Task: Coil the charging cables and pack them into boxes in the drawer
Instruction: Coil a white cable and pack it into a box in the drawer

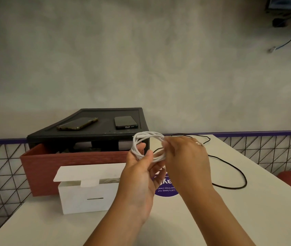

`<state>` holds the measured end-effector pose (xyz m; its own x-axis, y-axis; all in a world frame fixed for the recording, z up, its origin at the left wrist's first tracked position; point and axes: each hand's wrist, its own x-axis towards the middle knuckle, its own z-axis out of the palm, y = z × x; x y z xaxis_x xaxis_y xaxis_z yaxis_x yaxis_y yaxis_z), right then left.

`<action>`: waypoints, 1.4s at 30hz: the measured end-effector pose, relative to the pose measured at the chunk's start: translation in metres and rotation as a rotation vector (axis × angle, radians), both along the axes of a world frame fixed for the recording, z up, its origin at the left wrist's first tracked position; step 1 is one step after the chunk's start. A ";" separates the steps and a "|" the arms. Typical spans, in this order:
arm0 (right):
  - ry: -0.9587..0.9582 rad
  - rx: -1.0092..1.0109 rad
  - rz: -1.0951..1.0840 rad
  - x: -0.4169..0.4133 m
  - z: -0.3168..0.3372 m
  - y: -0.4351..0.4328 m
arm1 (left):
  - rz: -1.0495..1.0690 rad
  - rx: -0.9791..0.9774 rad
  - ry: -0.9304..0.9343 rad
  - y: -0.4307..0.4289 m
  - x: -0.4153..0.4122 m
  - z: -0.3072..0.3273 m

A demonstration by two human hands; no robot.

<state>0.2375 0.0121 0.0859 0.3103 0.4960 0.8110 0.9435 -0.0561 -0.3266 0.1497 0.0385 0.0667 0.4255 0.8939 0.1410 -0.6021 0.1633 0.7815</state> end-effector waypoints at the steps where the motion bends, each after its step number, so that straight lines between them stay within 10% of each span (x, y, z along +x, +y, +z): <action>1: 0.071 -0.065 0.047 -0.005 0.006 -0.005 | -0.004 0.002 -0.023 -0.001 0.000 0.000; 11: 0.699 -0.012 0.365 -0.004 0.014 -0.017 | 0.004 0.100 -0.129 -0.008 0.000 0.003; 22: 1.383 0.064 0.838 -0.003 0.002 -0.009 | 0.272 0.325 0.166 0.000 0.000 -0.005; 32: 1.381 0.151 0.788 -0.005 -0.008 -0.020 | 0.336 0.360 0.281 0.003 -0.042 -0.005; 42: 1.492 0.028 0.463 0.011 -0.087 -0.039 | 0.913 0.304 0.783 0.050 -0.136 -0.064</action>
<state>0.2486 -0.0268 -0.0012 0.6427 0.7630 -0.0688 -0.2894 0.1587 -0.9439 0.0134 0.0883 0.0025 -0.2721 0.8828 0.3830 0.2458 -0.3210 0.9146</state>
